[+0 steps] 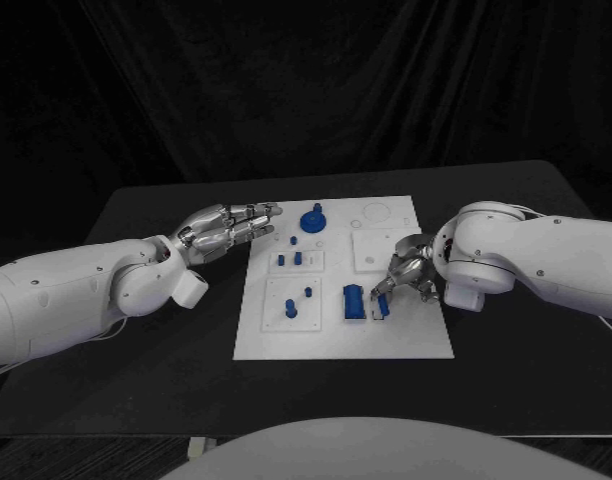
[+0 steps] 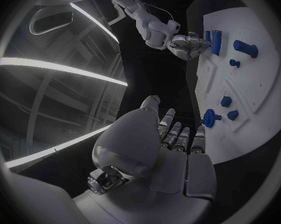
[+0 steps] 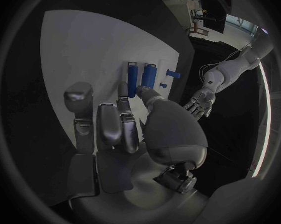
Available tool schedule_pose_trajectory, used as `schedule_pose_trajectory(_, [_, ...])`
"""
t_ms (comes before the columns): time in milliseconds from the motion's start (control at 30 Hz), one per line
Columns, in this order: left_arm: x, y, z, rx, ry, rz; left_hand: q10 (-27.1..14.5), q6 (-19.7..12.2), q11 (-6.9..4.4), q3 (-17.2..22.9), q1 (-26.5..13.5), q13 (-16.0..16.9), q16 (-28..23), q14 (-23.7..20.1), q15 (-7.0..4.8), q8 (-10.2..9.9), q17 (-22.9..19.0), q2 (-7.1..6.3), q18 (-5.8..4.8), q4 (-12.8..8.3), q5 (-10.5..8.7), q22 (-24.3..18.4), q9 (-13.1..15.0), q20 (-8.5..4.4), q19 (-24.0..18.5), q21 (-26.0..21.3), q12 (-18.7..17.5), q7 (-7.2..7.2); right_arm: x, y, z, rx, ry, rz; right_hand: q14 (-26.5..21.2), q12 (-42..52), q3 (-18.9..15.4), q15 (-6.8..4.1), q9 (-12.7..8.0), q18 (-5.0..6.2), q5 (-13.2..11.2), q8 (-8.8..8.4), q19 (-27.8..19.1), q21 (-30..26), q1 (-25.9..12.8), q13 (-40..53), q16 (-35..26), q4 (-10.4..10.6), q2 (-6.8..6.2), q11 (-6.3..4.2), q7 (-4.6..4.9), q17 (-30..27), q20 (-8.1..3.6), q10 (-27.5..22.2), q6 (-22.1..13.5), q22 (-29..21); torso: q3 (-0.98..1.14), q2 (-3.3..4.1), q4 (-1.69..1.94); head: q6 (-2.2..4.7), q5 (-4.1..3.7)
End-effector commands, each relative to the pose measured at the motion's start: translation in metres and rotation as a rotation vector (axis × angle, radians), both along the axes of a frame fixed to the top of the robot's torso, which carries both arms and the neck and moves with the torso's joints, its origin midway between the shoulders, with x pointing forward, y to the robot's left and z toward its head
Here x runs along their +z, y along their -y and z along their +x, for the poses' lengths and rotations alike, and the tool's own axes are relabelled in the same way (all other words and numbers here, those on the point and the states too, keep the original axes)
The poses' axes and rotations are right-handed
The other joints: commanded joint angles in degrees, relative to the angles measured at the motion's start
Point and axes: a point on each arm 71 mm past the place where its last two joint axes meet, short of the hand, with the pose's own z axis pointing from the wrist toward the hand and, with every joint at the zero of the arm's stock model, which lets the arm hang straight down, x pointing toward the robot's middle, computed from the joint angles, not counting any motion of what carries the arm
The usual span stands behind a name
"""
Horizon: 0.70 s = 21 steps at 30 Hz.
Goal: Assemble the parts on the task board
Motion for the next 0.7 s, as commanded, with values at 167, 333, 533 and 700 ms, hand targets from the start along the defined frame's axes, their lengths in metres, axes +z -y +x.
schedule_pose_trajectory(167, [0.0005, 0.0013, -0.0008, -0.009, -0.001, -0.016, -0.1, 0.5, 0.34, 0.1, 0.3, 0.0, -0.2, 0.0, 0.50, 0.3, -0.1, -0.16, 0.37, -0.4, 0.21, -0.1, 0.0, 0.35, -0.1, -0.2, 0.2, 0.63, -0.0029, 0.0010, -0.0011, 0.001, -0.007, -0.016, 0.9, 0.1, 0.0, -0.15, 0.3, 1.21, -2.0, 0.20, -0.2, -0.8, -0.9, 15.1, -0.4, 0.2, 0.23, 0.11, 0.10, -0.2, 0.17, 6.1, -0.8, 3.5, -0.01, 0.00, 0.00, -0.01, 0.05])
schedule_pose_trajectory(333, [0.0004, 0.0015, -0.0007, -0.010, -0.002, -0.016, -0.1, 0.5, 0.34, 0.1, 0.3, 0.0, -0.2, 0.0, 0.51, 0.3, -0.1, -0.18, 0.36, -0.4, 0.23, -0.1, 0.0, 0.35, -0.1, -0.2, 0.2, 0.63, -0.0036, 0.0008, -0.0014, 0.003, -0.009, -0.018, 0.9, 0.1, -0.3, -0.10, 0.6, 1.24, -5.2, 0.21, -0.1, -1.3, -1.6, 15.1, -0.6, 0.6, 0.36, 0.16, 0.14, -0.5, 0.22, 6.1, -0.9, 3.4, -0.01, 0.00, -0.01, -0.01, 0.03])
schedule_pose_trajectory(533, [0.0003, 0.0015, -0.0007, -0.010, -0.002, -0.016, -0.1, 0.5, 0.34, 0.1, 0.3, 0.0, -0.2, 0.0, 0.51, 0.3, -0.1, -0.19, 0.36, -0.5, 0.25, -0.1, 0.0, 0.35, -0.1, -0.2, 0.2, 0.63, -0.0040, 0.0011, -0.0015, 0.005, -0.009, -0.020, 0.9, 0.1, -0.9, -0.05, 0.8, 1.26, -8.5, 0.19, 0.0, -1.7, -2.5, 15.1, -0.8, 1.4, 0.50, 0.21, 0.18, -0.6, 0.26, 6.1, -0.9, 3.3, 0.00, 0.01, 0.00, -0.01, 0.07])
schedule_pose_trajectory(700, [0.0002, 0.0015, -0.0007, -0.010, -0.003, -0.015, -0.1, 0.5, 0.34, 0.1, 0.3, 0.0, -0.2, 0.0, 0.51, 0.3, -0.1, -0.19, 0.36, -0.5, 0.25, -0.1, 0.0, 0.35, -0.1, -0.2, 0.2, 0.63, -0.0045, 0.0010, -0.0017, 0.006, -0.010, -0.021, 0.9, 0.1, -1.6, -0.04, 1.0, 1.26, -11.1, 0.22, 0.1, -1.9, -3.3, 15.1, -0.8, 2.1, 0.59, 0.22, 0.20, -0.7, 0.29, 6.1, -0.7, 3.2, 0.00, 0.00, -0.01, -0.01, 0.05])
